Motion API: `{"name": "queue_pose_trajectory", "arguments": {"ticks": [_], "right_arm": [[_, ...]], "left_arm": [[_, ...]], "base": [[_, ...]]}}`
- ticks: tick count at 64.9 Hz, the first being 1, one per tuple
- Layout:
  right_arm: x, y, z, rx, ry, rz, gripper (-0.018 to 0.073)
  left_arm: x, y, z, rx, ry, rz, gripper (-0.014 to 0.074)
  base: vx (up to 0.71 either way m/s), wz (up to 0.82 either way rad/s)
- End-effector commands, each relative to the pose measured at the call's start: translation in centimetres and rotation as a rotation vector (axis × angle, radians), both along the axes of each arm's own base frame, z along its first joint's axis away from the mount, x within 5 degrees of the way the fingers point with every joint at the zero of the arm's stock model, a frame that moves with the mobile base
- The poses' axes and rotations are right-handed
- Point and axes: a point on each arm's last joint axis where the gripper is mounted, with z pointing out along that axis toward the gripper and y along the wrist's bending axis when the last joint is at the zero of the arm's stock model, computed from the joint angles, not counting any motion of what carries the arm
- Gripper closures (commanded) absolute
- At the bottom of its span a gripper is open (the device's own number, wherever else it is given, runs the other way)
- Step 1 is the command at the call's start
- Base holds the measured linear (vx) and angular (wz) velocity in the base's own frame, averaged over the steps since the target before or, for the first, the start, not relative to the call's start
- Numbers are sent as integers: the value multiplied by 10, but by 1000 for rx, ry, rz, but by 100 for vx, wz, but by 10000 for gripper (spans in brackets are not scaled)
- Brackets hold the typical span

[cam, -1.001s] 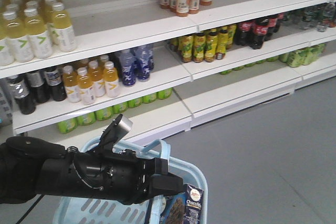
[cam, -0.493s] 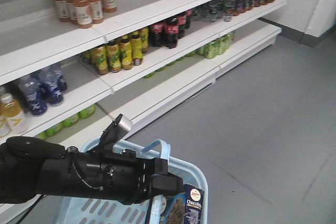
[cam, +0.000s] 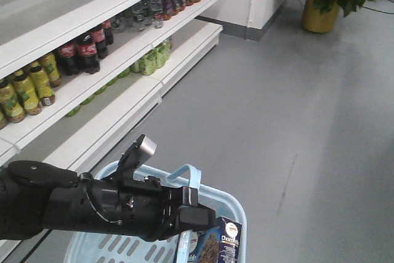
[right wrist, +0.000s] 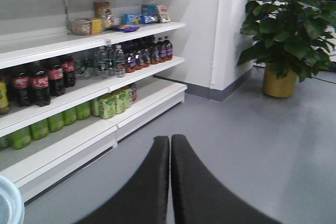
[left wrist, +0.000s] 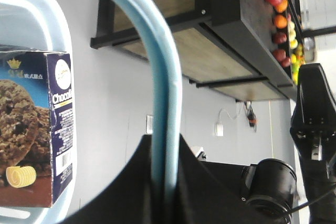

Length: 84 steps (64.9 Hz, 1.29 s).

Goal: Left arm holds basket, right arm returns cookies
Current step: 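Turn the base past the drink shelves toward the potted plant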

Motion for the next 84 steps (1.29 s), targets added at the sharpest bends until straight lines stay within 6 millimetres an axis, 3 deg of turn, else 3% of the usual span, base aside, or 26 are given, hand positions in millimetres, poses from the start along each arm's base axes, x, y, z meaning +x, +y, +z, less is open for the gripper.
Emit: {"name": "queue_pose_trajectory", "arguments": {"ticks": [1, 59, 84], "right_arm": [[-1, 0, 6, 3, -79, 0, 567], [-1, 0, 6, 3, -79, 0, 567], [-1, 0, 6, 3, -79, 0, 567]], "left_arm": [[1, -4, 24, -125, -13, 12, 603], [1, -4, 24, -125, -13, 12, 603], [1, -4, 24, -125, -13, 12, 603]], "base": [[16, -50], [18, -43], [23, -13]]}}
